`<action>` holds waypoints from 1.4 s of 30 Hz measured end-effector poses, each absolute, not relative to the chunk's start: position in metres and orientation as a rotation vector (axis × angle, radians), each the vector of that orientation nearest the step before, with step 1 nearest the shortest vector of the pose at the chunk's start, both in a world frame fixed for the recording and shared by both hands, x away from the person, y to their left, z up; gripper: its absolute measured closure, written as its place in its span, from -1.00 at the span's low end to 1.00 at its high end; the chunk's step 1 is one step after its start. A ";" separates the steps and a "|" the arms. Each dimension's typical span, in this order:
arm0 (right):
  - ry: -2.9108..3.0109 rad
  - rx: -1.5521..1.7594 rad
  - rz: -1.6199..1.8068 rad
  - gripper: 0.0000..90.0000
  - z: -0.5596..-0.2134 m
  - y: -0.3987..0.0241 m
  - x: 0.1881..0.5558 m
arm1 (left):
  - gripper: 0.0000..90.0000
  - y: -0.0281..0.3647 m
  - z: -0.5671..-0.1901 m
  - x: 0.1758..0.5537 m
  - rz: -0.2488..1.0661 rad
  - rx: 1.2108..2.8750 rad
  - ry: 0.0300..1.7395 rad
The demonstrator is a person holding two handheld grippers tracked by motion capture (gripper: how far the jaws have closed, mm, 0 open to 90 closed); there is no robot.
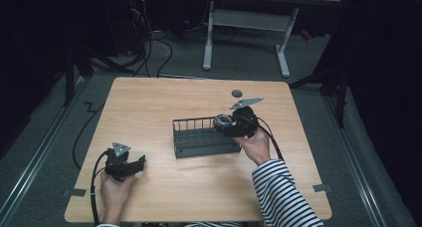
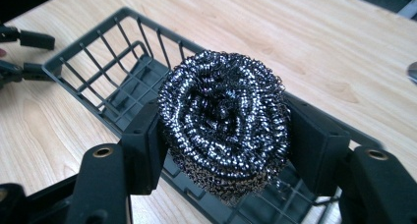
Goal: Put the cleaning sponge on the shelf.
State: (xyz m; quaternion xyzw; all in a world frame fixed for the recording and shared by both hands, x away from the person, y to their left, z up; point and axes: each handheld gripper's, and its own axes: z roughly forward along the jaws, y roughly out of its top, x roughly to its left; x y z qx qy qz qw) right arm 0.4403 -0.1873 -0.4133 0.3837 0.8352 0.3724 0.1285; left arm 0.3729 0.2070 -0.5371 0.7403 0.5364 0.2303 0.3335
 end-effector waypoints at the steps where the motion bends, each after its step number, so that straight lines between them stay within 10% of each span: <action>1: 2.440 1.116 1.078 -0.16 -0.415 -0.185 0.442 | -0.40 0.207 -0.537 0.373 0.602 1.934 1.399; 42: 2.481 1.201 0.900 -0.34 -0.440 -0.166 0.454 | -0.39 0.208 -0.537 0.374 0.596 1.921 1.406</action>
